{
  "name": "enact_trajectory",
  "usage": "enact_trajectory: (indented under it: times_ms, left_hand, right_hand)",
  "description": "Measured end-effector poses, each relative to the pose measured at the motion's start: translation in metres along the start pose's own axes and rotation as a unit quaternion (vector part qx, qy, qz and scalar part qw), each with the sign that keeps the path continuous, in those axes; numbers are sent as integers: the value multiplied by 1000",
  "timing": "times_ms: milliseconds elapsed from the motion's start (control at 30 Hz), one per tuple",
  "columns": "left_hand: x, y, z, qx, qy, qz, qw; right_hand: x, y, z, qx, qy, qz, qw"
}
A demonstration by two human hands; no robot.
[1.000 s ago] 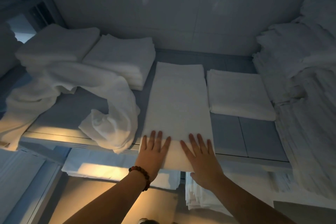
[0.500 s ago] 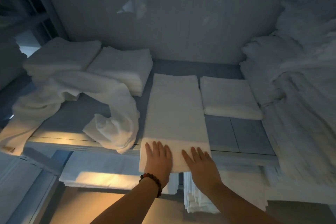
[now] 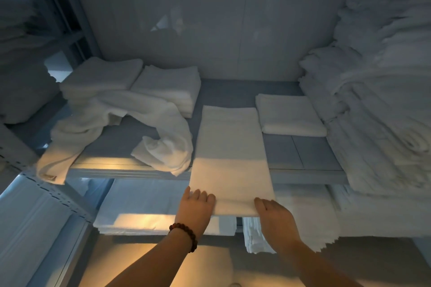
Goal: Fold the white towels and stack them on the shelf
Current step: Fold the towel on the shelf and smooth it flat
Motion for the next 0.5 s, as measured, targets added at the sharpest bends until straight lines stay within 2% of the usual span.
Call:
enact_trajectory:
  times_ms: [100, 200, 333, 400, 500]
  left_hand:
    - [-15, 21, 0, -2, 33, -21, 999]
    - [-50, 43, -3, 10, 57, -100, 993]
    - [-102, 72, -1, 35, 106, -267, 957]
    - [-122, 81, 2, 36, 129, -308, 942]
    - [-145, 86, 6, 36, 166, -331, 928]
  right_hand:
    - [-21, 18, 9, 30, -9, -46, 998]
    - [-46, 35, 13, 48, -16, -116, 992]
    - [-79, 58, 1, 79, -43, -206, 974]
    - [-96, 67, -3, 83, -50, -246, 965]
    - [-121, 72, -2, 80, -42, -290, 953]
Point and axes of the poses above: each hand's wrist, its own y-axis away from the middle knuckle, its own x-axis out of the palm, z = x × y, the point moved 9 cm from there along -y, towards the middle knuckle, and after that the axes turned 4 degrees about z, right-handed, at the moved point
